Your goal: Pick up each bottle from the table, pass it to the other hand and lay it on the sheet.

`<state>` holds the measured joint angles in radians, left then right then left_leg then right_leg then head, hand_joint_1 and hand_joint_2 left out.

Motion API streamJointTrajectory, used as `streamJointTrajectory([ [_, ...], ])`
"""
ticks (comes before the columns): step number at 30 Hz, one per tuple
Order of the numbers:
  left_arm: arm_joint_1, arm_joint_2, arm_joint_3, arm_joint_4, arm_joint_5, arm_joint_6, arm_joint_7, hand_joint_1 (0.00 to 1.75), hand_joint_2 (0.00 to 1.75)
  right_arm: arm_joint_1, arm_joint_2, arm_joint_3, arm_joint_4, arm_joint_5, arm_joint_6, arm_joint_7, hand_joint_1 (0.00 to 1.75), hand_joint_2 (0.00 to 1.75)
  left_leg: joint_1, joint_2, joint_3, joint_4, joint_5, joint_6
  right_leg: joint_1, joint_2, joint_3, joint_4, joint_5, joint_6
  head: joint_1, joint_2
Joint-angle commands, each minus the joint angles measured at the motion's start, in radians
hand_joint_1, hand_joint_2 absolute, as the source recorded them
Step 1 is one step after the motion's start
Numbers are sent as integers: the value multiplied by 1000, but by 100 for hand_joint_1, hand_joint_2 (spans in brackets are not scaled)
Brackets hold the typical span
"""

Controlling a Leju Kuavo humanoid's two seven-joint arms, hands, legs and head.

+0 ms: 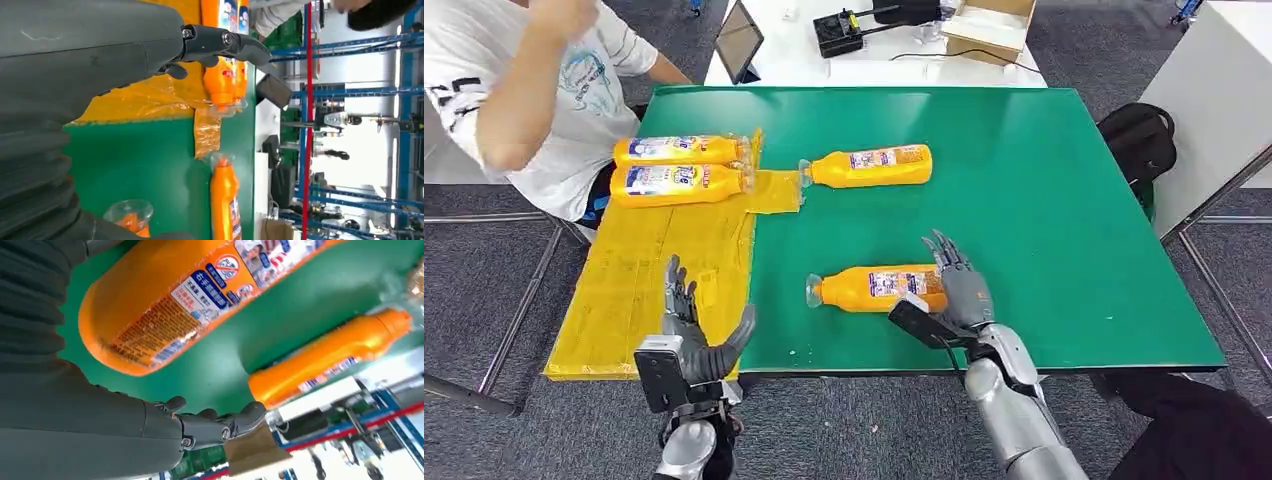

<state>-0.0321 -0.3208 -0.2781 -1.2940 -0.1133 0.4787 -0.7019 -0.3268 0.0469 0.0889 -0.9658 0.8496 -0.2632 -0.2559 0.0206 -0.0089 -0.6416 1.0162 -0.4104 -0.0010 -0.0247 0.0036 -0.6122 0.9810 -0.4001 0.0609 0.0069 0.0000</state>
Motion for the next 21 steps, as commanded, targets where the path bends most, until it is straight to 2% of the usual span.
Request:
streamJointTrajectory([
  [1, -61, -12, 13, 96, 18, -13, 4, 0, 175, -135, -19, 27, 329, 16, 72, 27, 0, 175, 0, 2, 6, -1, -1, 1, 1, 1, 6, -2, -1, -3, 0, 0],
  [5, -61, -12, 13, 96, 18, -13, 4, 0, 175, -135, -19, 27, 329, 16, 72, 27, 0, 175, 0, 0, 4, -1, -1, 1, 1, -1, 4, -1, -1, -2, 0, 0],
  [9, -64, -12, 14, 102, 17, -22, 4, 0, 175, -146, -17, 33, 358, 22, 87, 39, 0, 175, 0, -1, 9, -1, -2, 2, 1, -2, 9, -1, -2, -4, 0, 0],
  [12, -75, -17, 20, 129, 11, -34, 4, 0, 175, -177, -25, 33, 425, 27, 99, 55, 0, 175, 0, -1, 5, -1, 0, 1, 1, -2, 6, -1, -1, -2, 0, 0],
  [18, -80, -28, 34, 181, 33, -67, 4, 0, 175, -239, -32, 30, 480, 31, 95, 62, 0, 175, 0, 0, 10, -1, 0, 1, 1, -2, 9, -2, 0, -3, 0, 0],
  [21, -84, -28, 28, 202, 49, -76, 4, 0, 175, -278, -35, 43, 504, 42, 143, 95, 0, 175, 0, 1, 10, 0, 0, 2, 1, -1, 8, -1, 0, -3, 0, 0],
])
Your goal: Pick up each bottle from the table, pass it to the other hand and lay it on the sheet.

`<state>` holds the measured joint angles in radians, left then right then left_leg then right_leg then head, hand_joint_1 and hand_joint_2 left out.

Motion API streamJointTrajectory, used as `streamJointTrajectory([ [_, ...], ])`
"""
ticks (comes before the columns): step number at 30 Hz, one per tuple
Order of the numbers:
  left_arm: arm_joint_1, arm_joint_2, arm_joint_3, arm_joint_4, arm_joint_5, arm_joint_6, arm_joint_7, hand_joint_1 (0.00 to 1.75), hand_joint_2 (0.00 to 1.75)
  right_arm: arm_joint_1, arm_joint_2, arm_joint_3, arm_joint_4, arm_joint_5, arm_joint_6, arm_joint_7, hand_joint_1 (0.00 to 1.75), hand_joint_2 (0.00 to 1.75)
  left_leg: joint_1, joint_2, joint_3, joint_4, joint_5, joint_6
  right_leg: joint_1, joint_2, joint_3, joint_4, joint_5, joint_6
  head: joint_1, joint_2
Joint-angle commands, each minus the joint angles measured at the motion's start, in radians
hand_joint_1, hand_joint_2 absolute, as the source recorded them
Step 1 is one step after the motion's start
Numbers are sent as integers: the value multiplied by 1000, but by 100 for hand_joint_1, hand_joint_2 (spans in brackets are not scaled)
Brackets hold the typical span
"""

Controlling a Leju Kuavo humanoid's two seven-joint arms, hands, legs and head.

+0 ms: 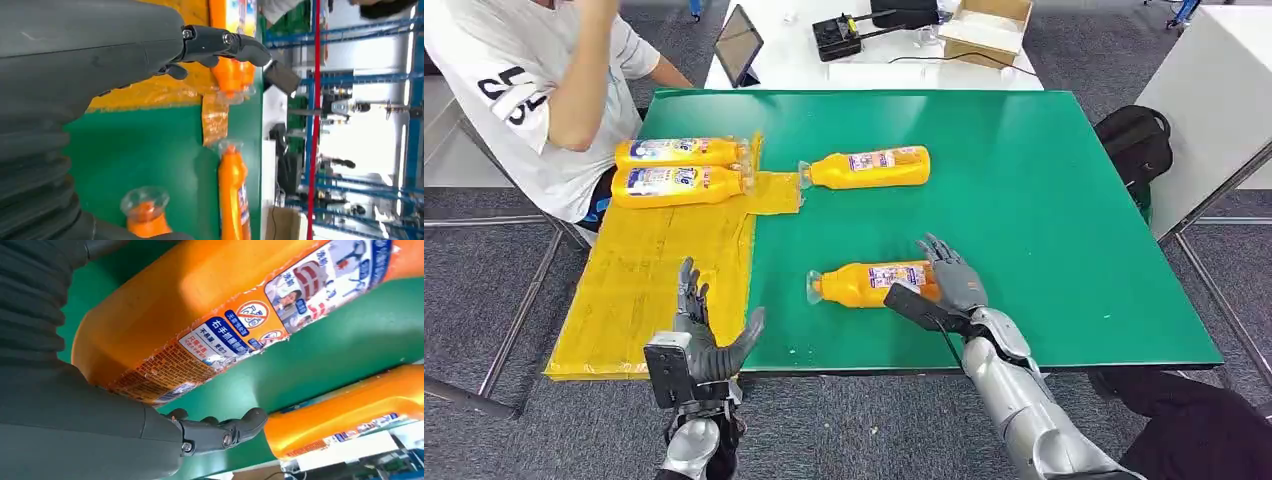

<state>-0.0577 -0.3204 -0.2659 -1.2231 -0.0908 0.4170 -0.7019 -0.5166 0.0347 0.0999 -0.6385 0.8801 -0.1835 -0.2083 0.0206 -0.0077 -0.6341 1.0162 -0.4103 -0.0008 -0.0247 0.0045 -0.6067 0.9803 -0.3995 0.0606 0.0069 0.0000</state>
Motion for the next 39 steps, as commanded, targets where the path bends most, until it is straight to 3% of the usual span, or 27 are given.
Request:
streamJointTrajectory([
  [1, -64, -29, 14, 141, 28, -22, 4, 0, 175, -111, -26, 32, 192, 10, 83, 56, 0, 175, 0, -1, 2, -1, 0, 1, 0, -2, 3, -1, 0, -2, 0, 0],
  [9, -101, -29, -16, 198, 51, -26, 4, 0, 175, -243, -28, 40, 296, 2, 229, 107, 0, 175, 0, 2, 1, 0, 2, 1, 0, 2, 1, 0, 3, -3, 0, 0],
  [26, -108, -29, -27, 204, 65, -21, 4, 0, 175, -251, -23, 35, 310, -11, 232, 95, 0, 175, 0, 2, 1, 0, 1, 2, 1, 1, 1, 1, 2, -4, 0, 0],
  [29, -105, -29, -30, 200, 63, -11, 4, 0, 175, -234, -5, 33, 298, -18, 196, 72, 12, 175, 0, 2, 1, 0, 1, 1, 1, 2, 1, 0, 2, -3, 0, 0],
  [30, -104, -29, -30, 199, 62, -11, 4, 0, 175, -229, -2, 32, 292, -21, 184, 63, 23, 175, 0, 3, 2, 0, 1, 1, 1, 2, 2, 0, 2, -4, 0, 0],
  [32, -100, -29, -24, 194, 59, -12, 4, 0, 175, -206, 6, 23, 274, -35, 148, 26, 89, 175, 0, 3, 2, 0, 1, 1, 1, 3, 2, 0, 2, -4, 0, 0],
  [33, -98, -29, -22, 192, 59, -15, 4, 0, 175, -197, 7, 22, 268, -38, 140, 11, 148, 175, 0, 3, 2, 0, 1, 1, 1, 3, 1, 0, 2, -4, 0, 0],
  [35, -96, -29, -21, 192, 56, -17, 4, 0, 175, -177, 12, 11, 249, -55, 118, -25, 175, 175, 1, 2, 2, 0, 1, 1, 2, 2, 2, 0, 2, -3, 0, 0],
  [39, -94, -29, -21, 192, 52, -21, 4, 0, 175, -147, 22, 0, 224, -72, 88, -60, 175, 175, 1, 2, 2, -1, 1, 1, 2, 1, 3, -1, 1, -4, 0, 0],
])
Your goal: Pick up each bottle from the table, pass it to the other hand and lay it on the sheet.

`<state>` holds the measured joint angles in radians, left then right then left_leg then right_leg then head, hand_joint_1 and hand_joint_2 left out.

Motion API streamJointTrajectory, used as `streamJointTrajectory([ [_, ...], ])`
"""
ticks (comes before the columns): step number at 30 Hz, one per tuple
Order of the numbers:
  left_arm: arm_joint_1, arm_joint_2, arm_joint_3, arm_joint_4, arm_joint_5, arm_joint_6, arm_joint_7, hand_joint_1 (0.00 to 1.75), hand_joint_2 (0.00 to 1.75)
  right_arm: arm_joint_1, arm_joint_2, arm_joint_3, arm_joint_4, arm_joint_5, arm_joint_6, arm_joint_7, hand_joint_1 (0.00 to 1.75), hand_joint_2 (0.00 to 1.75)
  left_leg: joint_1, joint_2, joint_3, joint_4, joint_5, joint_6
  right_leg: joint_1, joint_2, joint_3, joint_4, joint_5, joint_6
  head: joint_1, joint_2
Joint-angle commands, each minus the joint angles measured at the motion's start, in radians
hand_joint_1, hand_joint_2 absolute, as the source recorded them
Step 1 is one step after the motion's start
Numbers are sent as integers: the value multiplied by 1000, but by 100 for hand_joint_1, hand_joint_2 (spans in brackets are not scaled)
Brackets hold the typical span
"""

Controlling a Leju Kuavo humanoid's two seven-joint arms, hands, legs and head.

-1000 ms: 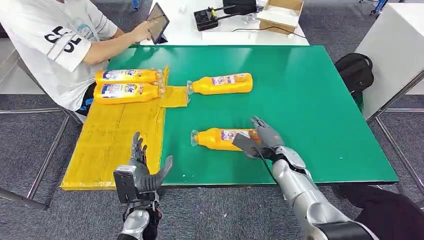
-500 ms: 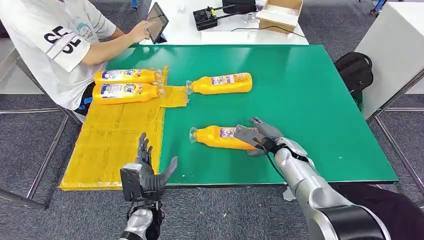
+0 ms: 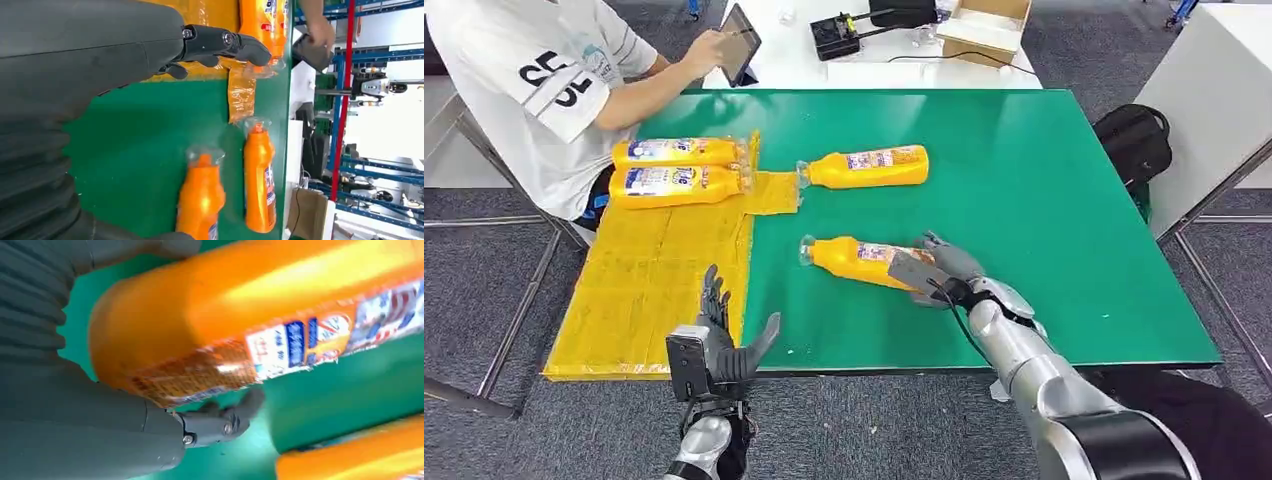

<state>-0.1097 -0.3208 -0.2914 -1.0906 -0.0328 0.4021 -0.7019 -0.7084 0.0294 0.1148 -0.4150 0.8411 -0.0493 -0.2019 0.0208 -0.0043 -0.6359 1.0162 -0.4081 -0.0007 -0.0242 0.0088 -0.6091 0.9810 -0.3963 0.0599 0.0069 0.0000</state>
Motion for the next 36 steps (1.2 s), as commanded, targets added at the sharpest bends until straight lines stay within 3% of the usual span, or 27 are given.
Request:
streamJointTrajectory([
  [1, -41, -28, 4, 61, -6, -8, 4, 0, 175, 53, 31, -19, -8, -38, -57, -73, 175, 175, 0, -1, 3, 0, -2, 1, 1, -3, 4, -1, -2, -3, 0, 0],
  [13, -39, -28, 1, 65, -9, -6, 4, 0, 175, 106, 35, -36, -53, -63, -94, -113, 175, 175, 0, -1, 2, 0, -1, 1, 1, -2, 3, -1, -2, -3, 0, 0],
  [15, -37, -28, 6, 59, -10, -1, 4, 0, 175, 126, 43, -58, -92, -88, -132, -161, 175, 175, 0, -2, 2, -1, -1, 1, 1, -3, 4, -1, -2, -3, 0, 0],
  [17, -27, -28, 10, 44, -9, 9, 4, 0, 175, 163, 73, -104, -189, -141, -215, -233, 175, 175, 0, -2, 3, 0, -2, 1, 1, -3, 4, -1, -2, -3, 0, 0],
  [19, -10, -28, 14, 18, -13, 25, 4, 0, 175, 274, 136, -157, -461, -227, -319, -312, 175, 175, 0, 0, 2, 0, -2, 1, 1, -2, 3, 0, -2, -3, 0, 0],
  [20, -5, -28, 15, 9, -13, 31, 4, 0, 175, 338, 150, -150, -608, -245, -336, -306, 175, 175, 0, 1, -1, 0, -1, 1, 1, 0, 0, 0, -1, -2, 0, 0],
  [23, -1, -28, 17, -1, -13, 41, 4, 0, 175, 438, 176, -139, -831, -259, -414, -313, 175, 175, 0, 1, -1, 1, -3, 1, 1, 0, 0, 2, -3, -3, 0, 0],
  [36, -1, -28, 17, -1, -13, 41, 4, 0, 175, 438, 176, -139, -831, -259, -414, -313, 175, 175, 0, -2, -3, 0, -3, 0, 0, -2, 0, 0, -4, 0, 0, 0],
])
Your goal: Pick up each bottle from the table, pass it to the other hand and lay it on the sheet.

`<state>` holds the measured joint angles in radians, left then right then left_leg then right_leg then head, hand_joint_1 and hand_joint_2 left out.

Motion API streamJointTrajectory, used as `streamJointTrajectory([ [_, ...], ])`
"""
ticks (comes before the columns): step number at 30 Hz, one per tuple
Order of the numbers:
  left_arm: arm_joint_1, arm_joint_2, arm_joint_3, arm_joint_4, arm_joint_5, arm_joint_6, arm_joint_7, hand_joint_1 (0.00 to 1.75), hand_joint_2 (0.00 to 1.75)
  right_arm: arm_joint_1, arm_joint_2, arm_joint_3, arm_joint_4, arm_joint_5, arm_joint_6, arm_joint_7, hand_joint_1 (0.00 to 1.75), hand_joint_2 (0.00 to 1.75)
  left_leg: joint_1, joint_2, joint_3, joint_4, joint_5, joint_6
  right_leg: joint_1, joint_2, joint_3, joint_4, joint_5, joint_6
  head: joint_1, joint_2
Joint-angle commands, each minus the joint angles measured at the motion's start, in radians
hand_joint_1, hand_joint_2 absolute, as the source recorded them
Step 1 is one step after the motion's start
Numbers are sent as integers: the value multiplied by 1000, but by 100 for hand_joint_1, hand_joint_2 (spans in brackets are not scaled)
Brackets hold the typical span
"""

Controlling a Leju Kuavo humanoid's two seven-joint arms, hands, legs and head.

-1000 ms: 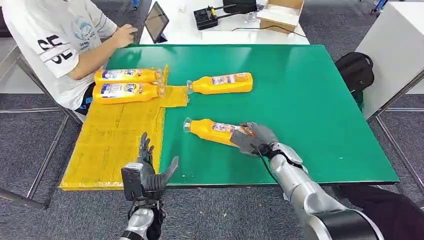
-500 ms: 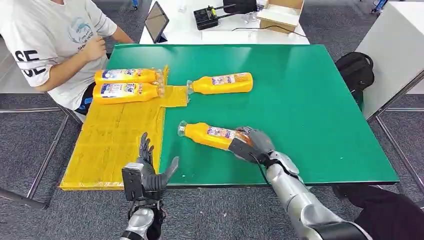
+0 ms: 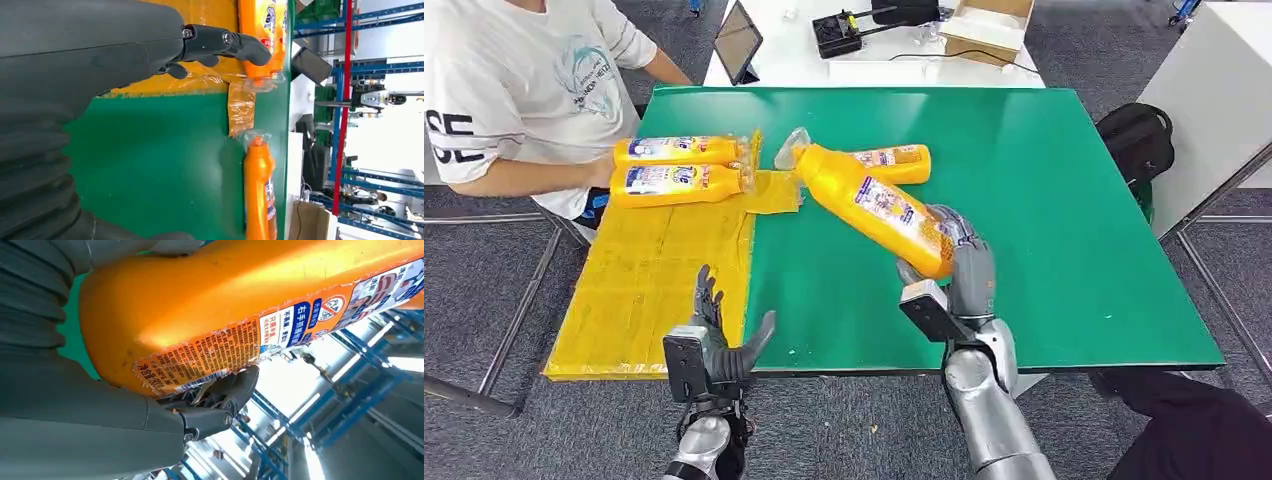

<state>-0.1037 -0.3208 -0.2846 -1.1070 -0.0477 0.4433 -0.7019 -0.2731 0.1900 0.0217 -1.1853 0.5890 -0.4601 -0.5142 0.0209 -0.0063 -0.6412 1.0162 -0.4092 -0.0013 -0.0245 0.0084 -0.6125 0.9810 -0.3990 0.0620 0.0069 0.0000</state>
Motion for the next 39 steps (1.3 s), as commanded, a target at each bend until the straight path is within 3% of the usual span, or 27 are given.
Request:
streamJointTrajectory([
  [1, -7, -28, 11, 15, 2, -1, 4, 0, 175, 3, 16, -46, -61, -7, -3, -1, 175, 175, 0, 0, 1, 0, -1, 1, 0, -1, 2, 0, -1, -2, 0, 0],
  [4, -7, -28, 11, 15, 2, -1, 4, 0, 175, 3, 16, -46, -61, -7, -3, -1, 175, 175, 0, 0, 2, 0, -1, 1, 0, -1, 2, 0, -1, -2, 0, 0],
  [9, -4, -28, 10, -1, 13, -16, 4, 0, 175, 85, 43, -44, -220, -51, -147, -80, 175, 175, 0, -1, 4, 0, -3, 1, 1, -3, 5, 1, -3, -3, 0, 0],
  [13, 8, -28, -16, -21, 91, -161, 4, 0, 175, 164, 36, 4, -297, -88, -142, -110, 175, 175, 0, -2, 3, 0, -2, 1, 0, -3, 3, 0, -3, -2, 0, 0],
  [18, 13, -28, -54, -49, 149, -348, 4, 0, 175, 227, 82, 74, -173, -18, -130, -184, 175, 175, 0, 0, 2, -1, -2, 1, 1, -1, 2, -1, -2, -2, 0, 0],
  [24, -2, -28, -83, -57, 211, -423, 36, 0, 175, 232, 85, 234, -58, -47, -236, -184, 175, 175, 1, 2, 4, -1, -3, 1, 2, 1, 4, -1, -2, -3, 0, 0],
  [39, -13, -28, -99, 7, 314, -611, 58, 0, 175, 220, 81, 276, 67, -73, -225, -184, 175, 175, 1, 0, 6, -2, -3, 1, 1, -2, 6, -2, -3, -3, 0, 0],
])
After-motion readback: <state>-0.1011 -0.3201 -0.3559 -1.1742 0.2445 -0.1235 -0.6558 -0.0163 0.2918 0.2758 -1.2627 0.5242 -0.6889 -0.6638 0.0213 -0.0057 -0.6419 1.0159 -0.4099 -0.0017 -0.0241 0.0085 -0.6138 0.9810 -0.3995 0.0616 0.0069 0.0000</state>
